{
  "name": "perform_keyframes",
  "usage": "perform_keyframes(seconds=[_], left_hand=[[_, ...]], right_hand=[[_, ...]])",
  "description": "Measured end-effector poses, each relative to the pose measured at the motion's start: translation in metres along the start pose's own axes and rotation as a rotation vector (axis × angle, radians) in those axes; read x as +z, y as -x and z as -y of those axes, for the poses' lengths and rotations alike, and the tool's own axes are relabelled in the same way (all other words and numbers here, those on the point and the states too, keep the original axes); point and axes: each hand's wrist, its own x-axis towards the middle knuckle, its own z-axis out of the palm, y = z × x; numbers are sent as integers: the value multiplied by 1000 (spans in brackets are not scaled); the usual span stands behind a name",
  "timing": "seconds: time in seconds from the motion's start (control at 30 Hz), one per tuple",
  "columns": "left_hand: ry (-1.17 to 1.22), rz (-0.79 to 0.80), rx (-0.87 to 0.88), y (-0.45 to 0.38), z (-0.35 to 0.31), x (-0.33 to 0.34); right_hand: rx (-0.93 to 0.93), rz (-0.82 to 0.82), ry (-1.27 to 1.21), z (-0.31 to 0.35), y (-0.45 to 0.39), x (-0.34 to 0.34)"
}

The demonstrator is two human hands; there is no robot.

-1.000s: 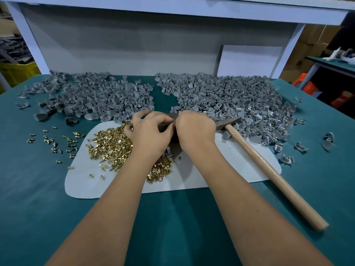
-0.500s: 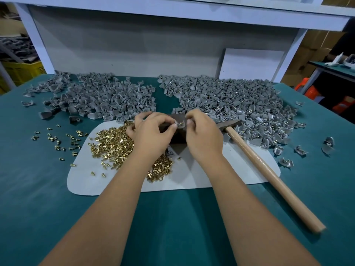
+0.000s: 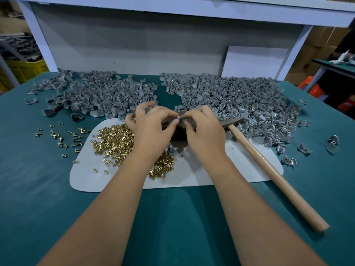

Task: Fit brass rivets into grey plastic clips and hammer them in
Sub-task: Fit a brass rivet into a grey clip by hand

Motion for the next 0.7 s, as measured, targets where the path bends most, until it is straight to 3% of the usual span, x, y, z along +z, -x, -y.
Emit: perform_keyframes(seconds=[0.17,0.33,0.47,0.53,0.6,0.7], left_hand=[[-25,-37,22,-1,2,-2],[93,-130,-183,-12,17,-18],[204,-121,-219,-17,32,-35],[254,-152,-256,-20,37,-37],[274,-200,-306,-21,40,-38],[302,-214,-335,-21,41,-36]], right_hand=[[-12,-6,-23,3,1,-2],[-106,48,-44,18,2,-7],[-193,374,-79,41,6,-3],[-295,563,38,53,11,6],[-368,654,154,60,18,15],[-287,692,65,65,20,17]])
